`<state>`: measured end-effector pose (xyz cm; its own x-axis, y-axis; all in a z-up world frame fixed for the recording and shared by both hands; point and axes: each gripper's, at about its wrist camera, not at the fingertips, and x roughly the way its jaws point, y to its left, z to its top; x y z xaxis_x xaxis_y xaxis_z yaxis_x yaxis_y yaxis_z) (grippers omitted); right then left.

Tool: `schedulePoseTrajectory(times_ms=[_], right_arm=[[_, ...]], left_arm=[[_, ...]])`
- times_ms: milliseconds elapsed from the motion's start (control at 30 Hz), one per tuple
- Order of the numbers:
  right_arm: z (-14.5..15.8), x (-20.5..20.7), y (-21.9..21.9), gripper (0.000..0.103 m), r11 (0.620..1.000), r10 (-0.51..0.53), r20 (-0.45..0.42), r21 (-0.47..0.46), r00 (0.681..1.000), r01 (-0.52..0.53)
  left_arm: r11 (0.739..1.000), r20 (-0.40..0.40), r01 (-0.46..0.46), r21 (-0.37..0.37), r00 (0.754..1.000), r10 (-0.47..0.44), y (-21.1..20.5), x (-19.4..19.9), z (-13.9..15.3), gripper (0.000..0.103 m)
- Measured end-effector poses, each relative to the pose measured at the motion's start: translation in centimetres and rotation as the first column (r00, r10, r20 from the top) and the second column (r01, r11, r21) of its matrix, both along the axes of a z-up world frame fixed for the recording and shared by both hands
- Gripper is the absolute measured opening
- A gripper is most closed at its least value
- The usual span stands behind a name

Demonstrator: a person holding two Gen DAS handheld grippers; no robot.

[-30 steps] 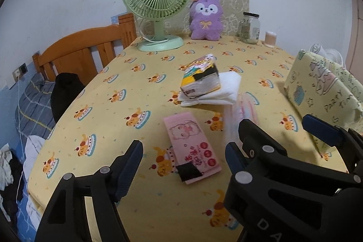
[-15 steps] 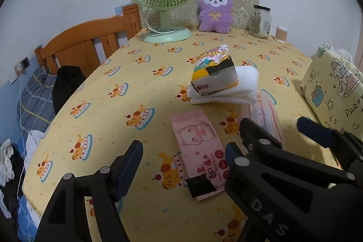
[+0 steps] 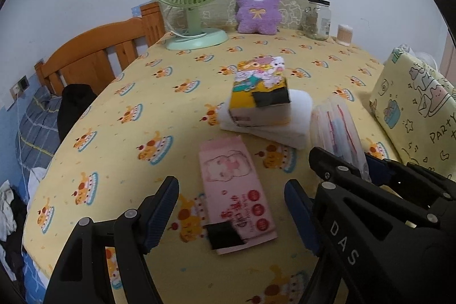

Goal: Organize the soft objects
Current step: 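Grasp the clear straw bag with the right gripper, then grasp the pink wet-wipes pack with the left gripper while the right holds the straw bag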

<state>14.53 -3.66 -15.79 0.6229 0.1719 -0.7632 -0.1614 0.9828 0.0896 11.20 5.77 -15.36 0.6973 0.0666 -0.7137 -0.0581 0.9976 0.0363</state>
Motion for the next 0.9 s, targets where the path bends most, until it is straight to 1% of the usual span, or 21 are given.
schedulePoseTrajectory(times_ms=[67,167,200,300,400,467,500,533,600,667,900], right_arm=[[0.1,0.0,-0.4,0.031,1.000,-0.009,0.005,-0.004,1.000,0.009],[0.3,0.1,-1.0,0.030,1.000,-0.020,0.012,-0.002,1.000,0.020],[0.3,0.2,-1.1,0.030,1.000,-0.025,0.014,-0.006,1.000,0.025],[0.3,0.5,-1.4,0.028,1.000,-0.024,0.000,0.001,1.000,0.024],[0.3,0.8,-1.4,0.028,1.000,-0.019,0.001,0.005,1.000,0.019],[0.3,0.9,-1.4,0.028,1.000,-0.018,0.001,0.011,1.000,0.018],[0.3,0.9,-1.4,0.028,1.000,-0.020,0.003,0.008,1.000,0.020],[0.3,0.9,-1.5,0.028,1.000,-0.023,0.004,0.005,1.000,0.023],[0.4,0.8,-1.6,0.028,1.000,-0.030,0.001,0.007,1.000,0.030],[0.6,0.8,-1.8,0.028,0.999,-0.037,0.003,0.001,0.999,0.037],[1.0,-0.4,-2.1,0.028,0.999,-0.045,0.006,-0.015,0.999,0.045]], left_arm=[[1.000,0.000,-0.002,0.006,1.000,0.002,-0.2,0.3,0.0,0.087],[1.000,-0.003,-0.002,0.014,1.000,0.002,-0.5,1.0,-0.1,0.087],[1.000,-0.009,-0.014,0.027,1.000,0.014,-0.6,1.3,-0.2,0.087],[1.000,-0.028,-0.013,0.028,1.000,0.014,-0.7,1.7,-0.3,0.083],[1.000,-0.033,-0.002,0.002,0.999,0.003,-0.6,1.8,-0.4,0.076],[1.000,-0.032,0.006,-0.014,0.999,-0.006,-0.7,1.9,-0.4,0.067],[1.000,-0.030,0.011,-0.019,0.999,-0.012,-0.7,1.9,-0.4,0.065],[0.999,-0.029,0.019,-0.027,0.999,-0.020,-0.8,1.9,-0.3,0.059],[0.999,-0.030,0.028,-0.044,0.999,-0.029,-0.9,1.8,-0.2,0.043],[0.998,-0.032,0.026,-0.052,0.999,-0.028,-1.0,1.7,-0.1,0.041],[0.998,-0.021,0.032,-0.059,0.999,-0.034,-1.2,0.7,0.0,0.040]])
